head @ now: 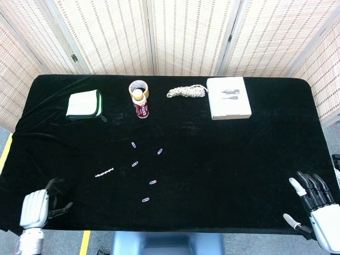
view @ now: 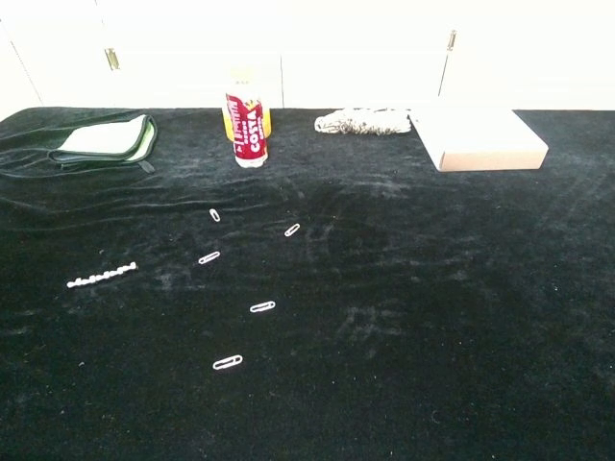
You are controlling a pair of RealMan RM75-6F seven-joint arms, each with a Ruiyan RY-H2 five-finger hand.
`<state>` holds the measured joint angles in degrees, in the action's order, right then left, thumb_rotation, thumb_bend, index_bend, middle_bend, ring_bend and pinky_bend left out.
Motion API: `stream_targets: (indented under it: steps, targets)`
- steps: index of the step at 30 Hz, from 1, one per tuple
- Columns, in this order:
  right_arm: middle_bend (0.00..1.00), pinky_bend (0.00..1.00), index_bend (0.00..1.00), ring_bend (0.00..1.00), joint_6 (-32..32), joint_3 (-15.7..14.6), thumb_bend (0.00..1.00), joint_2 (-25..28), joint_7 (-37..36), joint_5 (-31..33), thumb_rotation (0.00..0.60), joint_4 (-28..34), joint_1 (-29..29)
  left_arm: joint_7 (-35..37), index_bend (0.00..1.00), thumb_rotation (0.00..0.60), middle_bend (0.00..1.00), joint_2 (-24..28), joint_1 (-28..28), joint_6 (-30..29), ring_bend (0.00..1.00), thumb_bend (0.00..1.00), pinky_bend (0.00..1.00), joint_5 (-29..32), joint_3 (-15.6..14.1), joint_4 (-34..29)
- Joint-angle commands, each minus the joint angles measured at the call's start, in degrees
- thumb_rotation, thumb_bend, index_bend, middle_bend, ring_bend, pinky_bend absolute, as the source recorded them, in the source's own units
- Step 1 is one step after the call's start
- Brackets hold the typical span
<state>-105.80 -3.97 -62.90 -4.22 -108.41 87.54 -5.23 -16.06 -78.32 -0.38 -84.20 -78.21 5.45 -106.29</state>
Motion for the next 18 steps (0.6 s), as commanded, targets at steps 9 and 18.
stream_targets:
  steps: [9,18]
  targets:
    - [0.0,0.0,0.0,0.0,0.14,0.82,0.01,1.05,-3.96,1.6,0.6,-1.04,0.65,-11.19,0.55,0.6,1.0,-13.7,-10.25,6.75,1.0,0.31,1.0,18.53,9.27,3.36]
    - [0.0,0.0,0.0,0.0,-0.1,0.85,0.01,1.22,-4.17,1.48,0.6,-0.95,0.58,-14.11,0.54,0.6,1.0,-18.07,-14.52,6.96,1.0,0.34,1.0,23.84,11.36,7.86]
